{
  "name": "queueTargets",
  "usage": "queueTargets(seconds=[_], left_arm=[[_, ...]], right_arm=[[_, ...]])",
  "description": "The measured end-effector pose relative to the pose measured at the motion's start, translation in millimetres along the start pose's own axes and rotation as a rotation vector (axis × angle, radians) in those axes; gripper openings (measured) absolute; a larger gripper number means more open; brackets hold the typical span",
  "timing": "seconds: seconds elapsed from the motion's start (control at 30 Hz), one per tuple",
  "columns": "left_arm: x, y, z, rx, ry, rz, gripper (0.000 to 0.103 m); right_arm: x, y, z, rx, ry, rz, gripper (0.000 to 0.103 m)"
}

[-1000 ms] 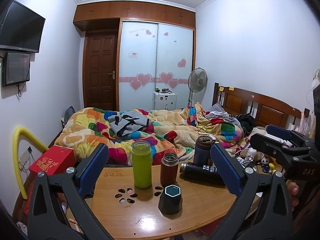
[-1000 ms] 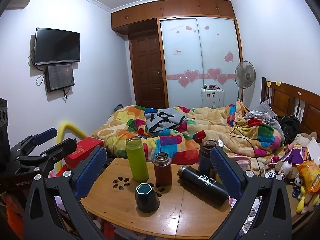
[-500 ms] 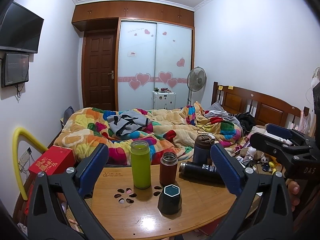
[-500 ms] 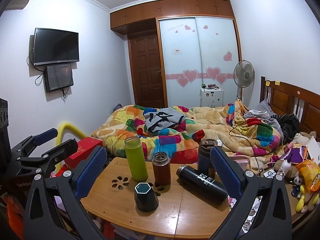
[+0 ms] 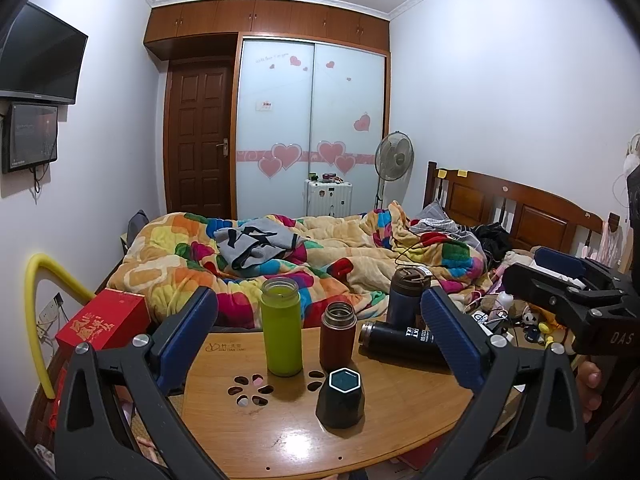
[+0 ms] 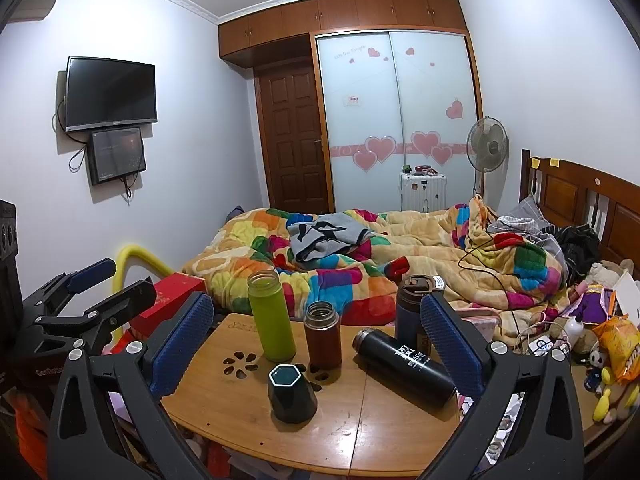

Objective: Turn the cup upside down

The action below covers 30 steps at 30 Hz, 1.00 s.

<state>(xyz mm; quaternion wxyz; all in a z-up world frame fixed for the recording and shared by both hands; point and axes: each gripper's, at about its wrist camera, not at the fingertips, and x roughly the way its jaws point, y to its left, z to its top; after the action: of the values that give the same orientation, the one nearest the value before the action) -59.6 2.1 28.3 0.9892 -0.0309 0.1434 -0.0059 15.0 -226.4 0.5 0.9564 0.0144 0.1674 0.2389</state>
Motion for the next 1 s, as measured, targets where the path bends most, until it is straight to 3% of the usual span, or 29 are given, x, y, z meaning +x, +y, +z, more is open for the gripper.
queueTargets(seconds=[1.0], left_arm=[[11.5, 1.0, -5.0, -0.012, 0.031, -0.048, 0.103]], right_arm=[[5.5, 0.0, -3.9, 0.008, 0.013, 0.0, 0.103]])
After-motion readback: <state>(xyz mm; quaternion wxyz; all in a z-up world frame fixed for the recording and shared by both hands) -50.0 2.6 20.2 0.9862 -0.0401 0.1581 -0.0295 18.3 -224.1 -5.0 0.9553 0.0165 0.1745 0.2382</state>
